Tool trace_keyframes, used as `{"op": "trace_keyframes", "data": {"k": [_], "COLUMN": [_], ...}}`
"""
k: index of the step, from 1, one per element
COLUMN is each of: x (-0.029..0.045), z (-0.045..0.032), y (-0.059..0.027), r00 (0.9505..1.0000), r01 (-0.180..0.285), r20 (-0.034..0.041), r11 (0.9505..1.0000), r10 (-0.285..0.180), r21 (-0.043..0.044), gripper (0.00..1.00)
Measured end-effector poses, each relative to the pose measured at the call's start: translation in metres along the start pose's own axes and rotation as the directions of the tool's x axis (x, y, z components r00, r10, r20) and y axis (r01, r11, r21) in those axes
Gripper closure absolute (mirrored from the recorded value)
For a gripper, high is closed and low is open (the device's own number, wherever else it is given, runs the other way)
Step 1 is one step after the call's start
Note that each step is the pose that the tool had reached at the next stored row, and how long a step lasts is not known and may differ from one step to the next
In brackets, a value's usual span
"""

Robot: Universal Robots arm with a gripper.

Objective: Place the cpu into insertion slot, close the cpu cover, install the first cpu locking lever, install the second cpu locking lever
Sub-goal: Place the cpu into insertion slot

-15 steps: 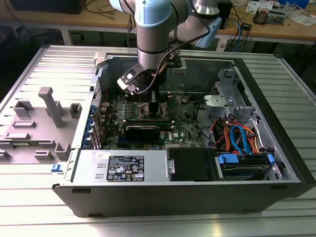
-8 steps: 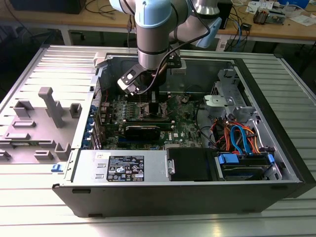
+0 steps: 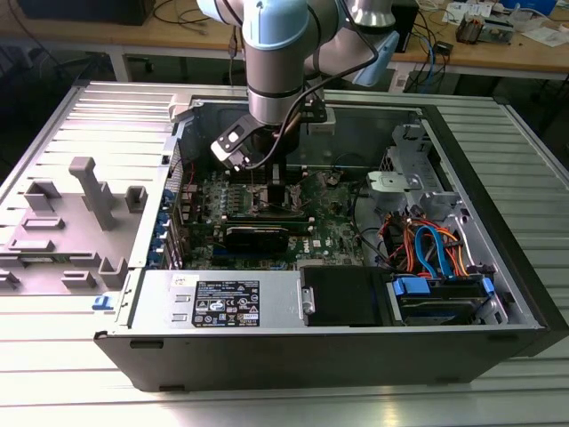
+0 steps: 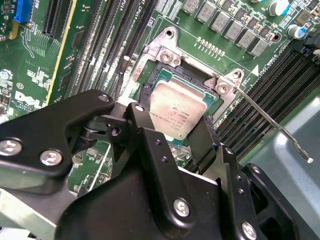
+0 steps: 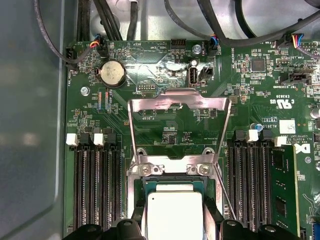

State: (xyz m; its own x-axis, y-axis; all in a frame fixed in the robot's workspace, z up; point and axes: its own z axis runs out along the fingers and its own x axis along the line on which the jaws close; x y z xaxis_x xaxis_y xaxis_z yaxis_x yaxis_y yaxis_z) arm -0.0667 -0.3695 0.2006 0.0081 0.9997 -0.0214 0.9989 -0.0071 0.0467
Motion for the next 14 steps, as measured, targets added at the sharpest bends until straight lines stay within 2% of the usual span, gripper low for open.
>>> {"op": "trace_keyframes", "data": {"k": [14], "x": [-0.0005], "z": [0.0002], "y": [0.0002], "r00": [1.0000], "r01": [0.000], "r20": [0.0002], "r11": [1.0000], "r10": [0.000], "r21": [0.0000], "gripper": [0.46]}}
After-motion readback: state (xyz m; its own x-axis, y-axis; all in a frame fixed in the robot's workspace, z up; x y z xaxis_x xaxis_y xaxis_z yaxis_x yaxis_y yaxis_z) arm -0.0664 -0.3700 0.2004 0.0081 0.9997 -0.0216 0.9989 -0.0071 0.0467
